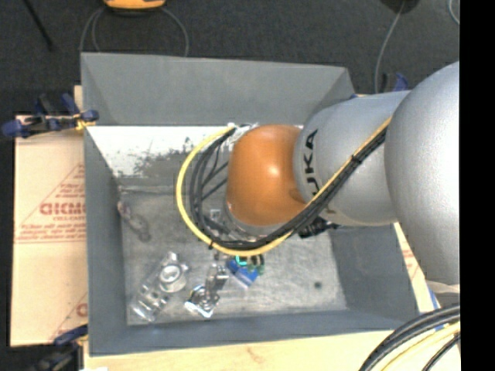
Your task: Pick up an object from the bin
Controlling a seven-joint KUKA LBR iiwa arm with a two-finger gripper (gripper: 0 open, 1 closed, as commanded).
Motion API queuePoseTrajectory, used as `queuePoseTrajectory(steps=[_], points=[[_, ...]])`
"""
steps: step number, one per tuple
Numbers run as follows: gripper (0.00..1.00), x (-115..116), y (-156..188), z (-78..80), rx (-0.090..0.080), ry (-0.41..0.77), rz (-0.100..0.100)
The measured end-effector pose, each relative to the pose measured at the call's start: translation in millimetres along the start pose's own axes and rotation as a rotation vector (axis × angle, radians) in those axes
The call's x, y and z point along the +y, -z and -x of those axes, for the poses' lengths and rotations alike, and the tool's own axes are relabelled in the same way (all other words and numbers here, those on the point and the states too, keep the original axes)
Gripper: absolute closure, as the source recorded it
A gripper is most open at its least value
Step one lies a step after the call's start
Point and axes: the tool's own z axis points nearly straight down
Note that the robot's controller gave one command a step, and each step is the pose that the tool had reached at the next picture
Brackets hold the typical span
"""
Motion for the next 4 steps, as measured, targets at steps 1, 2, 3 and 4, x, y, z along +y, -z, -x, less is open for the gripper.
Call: queuePoseTrajectory(steps=[1,2,3,4], points=[[0.00,-130,-58,-4.5,-0.018,0.316,0.001],[0.00,-69,-51,-11.7,-0.011,0.590,-0.001],[1.00,-70,-52,-11.8,-0.010,0.583,0.000],[1.00,-73,10,-13.9,-0.014,0.598,-0.005]])
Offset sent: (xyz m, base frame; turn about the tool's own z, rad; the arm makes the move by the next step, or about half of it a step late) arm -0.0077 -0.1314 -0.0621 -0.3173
